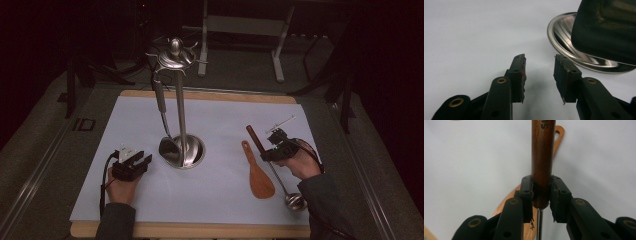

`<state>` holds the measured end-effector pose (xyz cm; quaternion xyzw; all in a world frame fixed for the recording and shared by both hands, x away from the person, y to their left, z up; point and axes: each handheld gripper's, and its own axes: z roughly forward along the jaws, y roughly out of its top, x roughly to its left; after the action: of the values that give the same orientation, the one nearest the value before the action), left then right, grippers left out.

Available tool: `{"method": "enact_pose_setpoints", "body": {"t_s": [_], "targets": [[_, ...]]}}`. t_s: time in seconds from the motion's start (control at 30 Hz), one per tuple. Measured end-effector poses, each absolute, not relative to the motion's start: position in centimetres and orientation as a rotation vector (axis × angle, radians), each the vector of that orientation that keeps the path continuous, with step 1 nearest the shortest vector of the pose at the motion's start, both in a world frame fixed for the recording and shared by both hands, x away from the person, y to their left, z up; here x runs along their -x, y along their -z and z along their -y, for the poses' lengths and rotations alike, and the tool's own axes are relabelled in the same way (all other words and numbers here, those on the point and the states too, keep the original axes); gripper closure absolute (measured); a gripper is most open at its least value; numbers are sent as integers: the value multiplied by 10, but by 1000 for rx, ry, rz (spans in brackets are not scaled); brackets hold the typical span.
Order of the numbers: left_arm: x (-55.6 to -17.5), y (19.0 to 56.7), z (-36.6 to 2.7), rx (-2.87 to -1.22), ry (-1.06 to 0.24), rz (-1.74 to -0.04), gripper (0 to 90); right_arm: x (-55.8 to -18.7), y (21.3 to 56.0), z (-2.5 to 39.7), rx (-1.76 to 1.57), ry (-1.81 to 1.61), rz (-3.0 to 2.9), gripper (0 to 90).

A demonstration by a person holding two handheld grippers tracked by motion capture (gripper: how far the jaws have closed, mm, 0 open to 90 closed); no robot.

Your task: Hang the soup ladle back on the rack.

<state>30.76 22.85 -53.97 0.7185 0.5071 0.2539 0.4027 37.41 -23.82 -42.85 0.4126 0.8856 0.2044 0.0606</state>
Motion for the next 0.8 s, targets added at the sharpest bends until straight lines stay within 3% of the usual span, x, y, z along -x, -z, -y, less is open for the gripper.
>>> {"method": "enact_pose_setpoints", "body": {"t_s": [0.8], "targets": [[-307, 540, -229, -1808, -646, -1281, 617, -345, 391, 211, -892, -1026, -2624, 745]]}}
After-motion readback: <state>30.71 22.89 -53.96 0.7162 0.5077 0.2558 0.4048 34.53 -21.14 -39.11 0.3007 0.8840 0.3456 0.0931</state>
